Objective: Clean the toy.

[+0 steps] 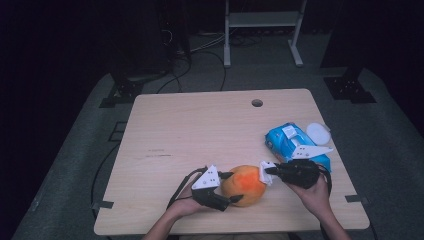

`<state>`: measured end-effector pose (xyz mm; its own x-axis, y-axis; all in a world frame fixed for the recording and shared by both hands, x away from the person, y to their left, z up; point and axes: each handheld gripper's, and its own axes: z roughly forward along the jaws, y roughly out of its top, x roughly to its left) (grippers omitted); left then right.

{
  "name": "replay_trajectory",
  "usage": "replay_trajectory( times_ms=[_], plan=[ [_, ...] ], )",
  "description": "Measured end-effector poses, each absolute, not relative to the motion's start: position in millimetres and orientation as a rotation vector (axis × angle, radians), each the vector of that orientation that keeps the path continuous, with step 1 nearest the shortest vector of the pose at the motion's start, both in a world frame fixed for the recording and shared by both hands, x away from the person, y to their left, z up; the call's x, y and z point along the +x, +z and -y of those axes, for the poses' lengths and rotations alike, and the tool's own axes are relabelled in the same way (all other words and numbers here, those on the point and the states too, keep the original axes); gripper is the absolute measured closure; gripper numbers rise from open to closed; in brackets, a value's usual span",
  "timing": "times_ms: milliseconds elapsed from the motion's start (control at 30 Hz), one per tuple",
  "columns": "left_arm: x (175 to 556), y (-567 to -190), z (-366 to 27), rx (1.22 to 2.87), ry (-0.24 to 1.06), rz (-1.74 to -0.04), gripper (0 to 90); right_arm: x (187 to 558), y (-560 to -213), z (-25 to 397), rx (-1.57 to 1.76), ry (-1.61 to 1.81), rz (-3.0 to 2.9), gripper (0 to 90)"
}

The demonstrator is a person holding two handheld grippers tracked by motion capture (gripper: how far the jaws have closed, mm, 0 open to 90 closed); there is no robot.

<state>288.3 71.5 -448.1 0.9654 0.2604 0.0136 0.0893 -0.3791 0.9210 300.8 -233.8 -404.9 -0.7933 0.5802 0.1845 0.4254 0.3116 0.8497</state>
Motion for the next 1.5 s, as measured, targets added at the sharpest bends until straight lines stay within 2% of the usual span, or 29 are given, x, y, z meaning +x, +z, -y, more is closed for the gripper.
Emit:
replay_trajectory(
  times_ms=[267,567,867,933,1067,1133,1200,1333,1500],
  plan=[
    [288.2,-448.1,-67.0,1.947,0.194,-0.284,27.1,280.6,-389.4,201.8,0.726,1.522,-2.443,82.0],
    [288.6,-448.6,-65.7,1.933,0.206,-0.295,26.6,295.9,-400.5,224.4,0.871,1.443,-2.404,82.1],
    [288.1,-448.2,-64.5,1.931,0.212,-0.317,25.8,279.9,-390.0,201.5,0.731,1.524,-2.422,82.0],
    [287.7,-447.3,-63.9,1.936,0.225,-0.299,23.6,280.4,-390.8,202.3,0.737,1.511,-2.425,82.0],
    [290.4,-447.9,-64.5,1.943,0.225,-0.305,11.4,284.8,-394.3,206.9,0.757,1.527,-2.43,82.0],
    [292.3,-451.4,-64.0,1.944,0.224,-0.31,10.4,286.8,-394.9,208.5,0.766,1.524,-2.431,82.0],
    [292.6,-452.0,-63.1,1.94,0.227,-0.313,12.3,287.8,-395.2,209.3,0.773,1.523,-2.429,82.0],
    [289.2,-448.6,-59.1,1.951,0.251,-0.32,25.5,286.0,-392.8,210.7,0.798,1.512,-2.414,82.0],
    [288.5,-448.7,-59.8,1.96,0.249,-0.307,27.3,278.1,-386.6,200.1,0.734,1.525,-2.416,82.0]
  ],
)
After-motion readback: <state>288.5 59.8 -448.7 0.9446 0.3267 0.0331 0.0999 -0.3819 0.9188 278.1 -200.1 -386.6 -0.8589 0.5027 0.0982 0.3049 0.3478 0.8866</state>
